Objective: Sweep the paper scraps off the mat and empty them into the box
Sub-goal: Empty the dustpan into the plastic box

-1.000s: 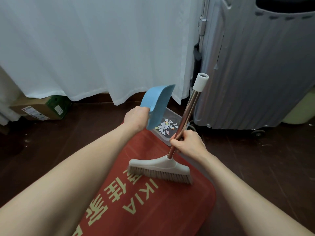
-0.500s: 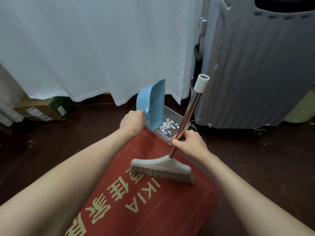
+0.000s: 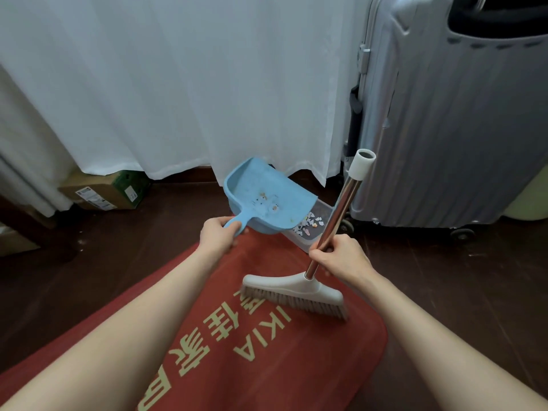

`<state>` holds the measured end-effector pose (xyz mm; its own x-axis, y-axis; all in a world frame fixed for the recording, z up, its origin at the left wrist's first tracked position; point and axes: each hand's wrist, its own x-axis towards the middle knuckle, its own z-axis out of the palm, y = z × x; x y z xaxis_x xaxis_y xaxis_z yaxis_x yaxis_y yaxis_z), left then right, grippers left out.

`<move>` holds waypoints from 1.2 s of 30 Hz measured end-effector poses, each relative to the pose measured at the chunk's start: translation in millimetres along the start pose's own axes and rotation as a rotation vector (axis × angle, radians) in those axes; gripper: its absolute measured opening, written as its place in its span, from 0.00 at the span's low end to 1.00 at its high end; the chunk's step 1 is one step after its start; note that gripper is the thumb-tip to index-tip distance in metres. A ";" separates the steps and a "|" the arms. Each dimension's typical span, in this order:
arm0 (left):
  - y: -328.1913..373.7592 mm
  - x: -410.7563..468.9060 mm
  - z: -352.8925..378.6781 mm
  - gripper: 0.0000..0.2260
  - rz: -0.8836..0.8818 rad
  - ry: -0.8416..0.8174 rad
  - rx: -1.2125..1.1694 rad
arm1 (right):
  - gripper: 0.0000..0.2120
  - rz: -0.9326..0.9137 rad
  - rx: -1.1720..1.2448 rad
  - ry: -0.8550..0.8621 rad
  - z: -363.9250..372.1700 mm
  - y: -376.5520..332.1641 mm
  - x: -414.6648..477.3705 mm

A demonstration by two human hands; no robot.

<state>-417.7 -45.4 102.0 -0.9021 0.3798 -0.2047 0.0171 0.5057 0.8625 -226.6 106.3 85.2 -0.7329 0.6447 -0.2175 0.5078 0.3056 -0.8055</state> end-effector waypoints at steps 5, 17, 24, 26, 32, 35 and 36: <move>-9.9 -41.7 -17.9 0.09 -0.096 -0.025 -0.182 | 0.04 0.105 0.305 -0.152 3.7 -1.0 -24.9; -33.2 -141.4 -26.7 0.11 -0.282 -0.017 -0.389 | 0.12 0.736 1.290 -0.123 1.4 -11.6 -128.9; -7.9 -210.9 -1.9 0.12 -0.340 -0.062 -0.485 | 0.14 0.620 1.401 0.184 -73.6 -20.7 -198.3; 1.8 -228.1 11.1 0.12 -0.348 -0.099 -0.499 | 0.12 0.589 1.464 0.249 -97.7 -15.3 -214.0; 15.6 -275.8 48.2 0.10 -0.358 -0.249 -0.485 | 0.11 0.635 1.532 0.199 -161.0 18.9 -255.5; 8.5 -290.5 72.6 0.10 -0.383 -0.298 -0.493 | 0.09 0.680 1.428 0.126 -175.1 36.5 -258.8; 6.3 -294.2 81.4 0.10 -0.398 -0.298 -0.486 | 0.11 0.697 1.374 0.103 -177.4 42.4 -257.2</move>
<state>-117.1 -90.9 130.0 -0.6417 0.4689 -0.6069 -0.5481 0.2731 0.7906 63.7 77.8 204.8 -0.4727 0.4426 -0.7620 -0.1120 -0.8879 -0.4463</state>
